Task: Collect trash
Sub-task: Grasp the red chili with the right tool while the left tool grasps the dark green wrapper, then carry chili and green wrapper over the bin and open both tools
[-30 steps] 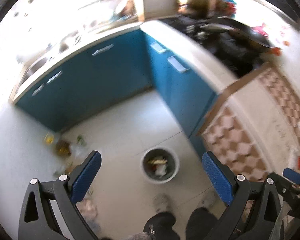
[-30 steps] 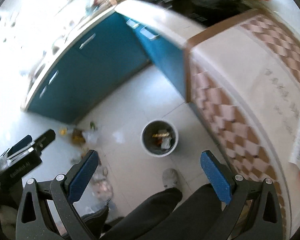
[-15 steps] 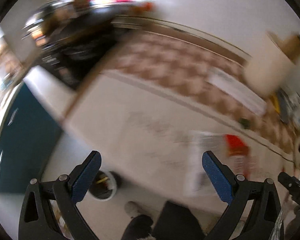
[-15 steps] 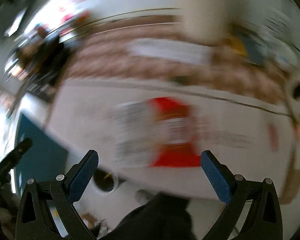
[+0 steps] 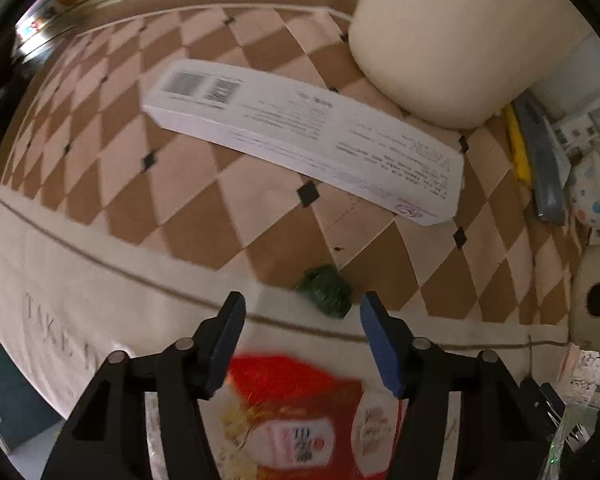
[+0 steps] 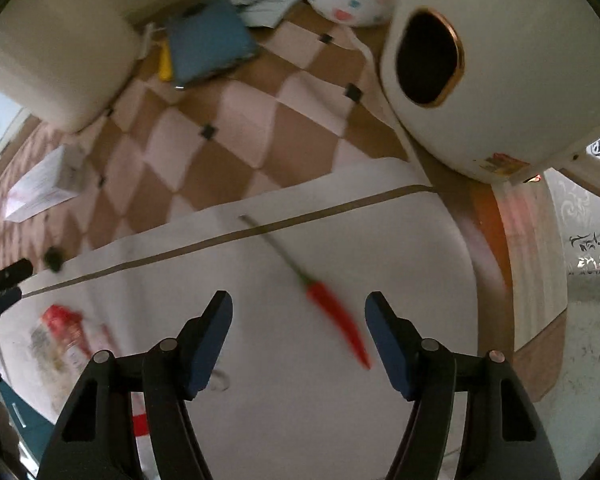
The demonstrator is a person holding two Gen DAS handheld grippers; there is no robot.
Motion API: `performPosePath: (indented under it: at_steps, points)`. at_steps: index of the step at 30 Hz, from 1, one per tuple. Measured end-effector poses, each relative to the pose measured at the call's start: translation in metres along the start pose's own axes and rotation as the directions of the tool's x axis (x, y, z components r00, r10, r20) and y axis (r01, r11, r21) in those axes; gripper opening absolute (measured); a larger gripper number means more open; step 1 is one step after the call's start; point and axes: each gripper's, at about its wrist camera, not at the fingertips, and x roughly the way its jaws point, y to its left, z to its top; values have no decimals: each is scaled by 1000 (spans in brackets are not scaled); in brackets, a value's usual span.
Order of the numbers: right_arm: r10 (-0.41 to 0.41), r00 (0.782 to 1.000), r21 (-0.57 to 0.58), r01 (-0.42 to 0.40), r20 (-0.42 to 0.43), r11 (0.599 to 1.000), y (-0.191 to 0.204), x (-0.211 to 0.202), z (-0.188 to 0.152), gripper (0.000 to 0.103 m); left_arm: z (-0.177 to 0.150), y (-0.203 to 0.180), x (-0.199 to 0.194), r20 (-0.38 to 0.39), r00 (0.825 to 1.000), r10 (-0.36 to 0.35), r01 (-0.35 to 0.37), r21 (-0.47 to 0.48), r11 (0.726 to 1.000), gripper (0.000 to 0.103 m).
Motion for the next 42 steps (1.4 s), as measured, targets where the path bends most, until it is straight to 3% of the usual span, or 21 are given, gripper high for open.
performPosePath:
  at_steps: [4,6,10,15,17,32,38,42]
  points:
    - [-32,999,-4,32,-22,999,-9,19,1,71,2,-6,12,-19,1000,17,-16,6,1000,44]
    - [-45,999,-24,46,4,999,-7,20,1,66,3,-11,11,-7,1000,22,-22,29,999,29]
    - [-62,998,-62,64,31,996,2,19,-3,56,4,-20,9,3,999,38,-38,60,997,22]
    - [-50,997,-98,55,51,994,16,13,-12,19,1,-27,6,19,998,57,-58,78,995,21]
    - [-43,998,-108,49,53,993,27,10,-18,13,-1,-28,4,25,998,64,-66,85,994,21]
    - [91,991,-148,-75,102,986,97,-27,-35,12,-44,-35,-68,209,974,90,-117,123,985,21]
    - [156,977,-199,-125,145,972,105,-63,-26,12,-55,-11,-101,270,958,92,-116,76,990,21]
    - [203,966,-254,-158,162,954,103,-83,-20,12,-60,25,-114,301,949,94,-107,27,994,21]
